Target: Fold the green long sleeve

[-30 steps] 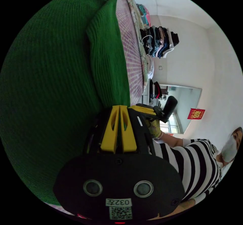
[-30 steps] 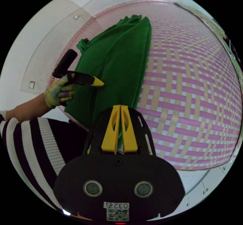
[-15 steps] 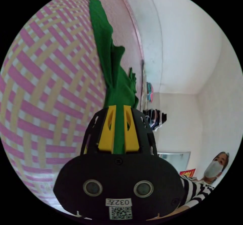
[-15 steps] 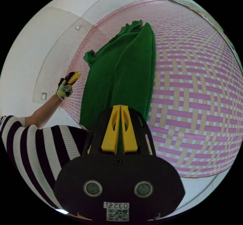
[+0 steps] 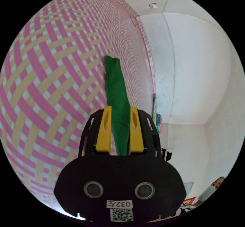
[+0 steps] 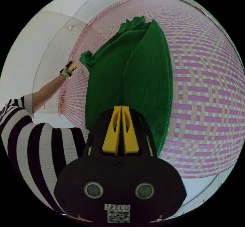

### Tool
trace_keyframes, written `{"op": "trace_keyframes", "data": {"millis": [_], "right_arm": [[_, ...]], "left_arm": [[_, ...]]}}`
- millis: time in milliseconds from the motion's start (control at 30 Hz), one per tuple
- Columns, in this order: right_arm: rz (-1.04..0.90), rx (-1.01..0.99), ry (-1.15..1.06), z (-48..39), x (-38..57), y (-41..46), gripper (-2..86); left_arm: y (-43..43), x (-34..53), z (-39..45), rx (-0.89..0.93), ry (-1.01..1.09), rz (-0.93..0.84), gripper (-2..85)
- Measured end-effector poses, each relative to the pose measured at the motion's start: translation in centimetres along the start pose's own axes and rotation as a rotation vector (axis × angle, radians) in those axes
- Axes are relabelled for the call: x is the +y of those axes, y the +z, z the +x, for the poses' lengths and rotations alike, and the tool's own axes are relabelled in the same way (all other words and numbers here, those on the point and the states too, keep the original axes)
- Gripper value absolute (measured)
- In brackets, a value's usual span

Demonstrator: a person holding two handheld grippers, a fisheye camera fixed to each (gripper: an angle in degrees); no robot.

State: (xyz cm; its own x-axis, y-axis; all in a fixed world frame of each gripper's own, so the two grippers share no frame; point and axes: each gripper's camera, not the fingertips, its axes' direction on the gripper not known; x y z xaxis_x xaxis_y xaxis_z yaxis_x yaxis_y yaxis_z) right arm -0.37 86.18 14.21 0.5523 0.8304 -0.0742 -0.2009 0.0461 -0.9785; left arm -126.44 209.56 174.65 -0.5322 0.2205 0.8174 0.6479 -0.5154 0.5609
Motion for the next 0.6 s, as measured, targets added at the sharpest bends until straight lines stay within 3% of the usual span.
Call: {"op": "trace_keyframes", "data": {"millis": [200, 400, 500, 600], "right_arm": [[-0.004, -0.085, 0.056, -0.2, -3.1, 0.5, -1.0], [-0.026, -0.121, 0.004, -1.1, -6.4, 0.4, -1.0], [-0.03, -0.114, -0.041, -1.3, -7.3, -0.2, -1.0], [-0.006, -0.124, -0.076, -1.3, -7.6, -1.6, -1.0]], "left_arm": [[3.1, -7.1, 0.1, -0.193, 0.011, 0.1, 8.1], [7.7, -9.4, -0.4, -0.332, 0.031, 0.081, 0.6], [8.4, -8.9, -2.0, -0.243, 0.017, 0.063, -0.6], [6.4, -6.1, -1.7, -0.069, 0.132, 0.15, -0.9]]}}
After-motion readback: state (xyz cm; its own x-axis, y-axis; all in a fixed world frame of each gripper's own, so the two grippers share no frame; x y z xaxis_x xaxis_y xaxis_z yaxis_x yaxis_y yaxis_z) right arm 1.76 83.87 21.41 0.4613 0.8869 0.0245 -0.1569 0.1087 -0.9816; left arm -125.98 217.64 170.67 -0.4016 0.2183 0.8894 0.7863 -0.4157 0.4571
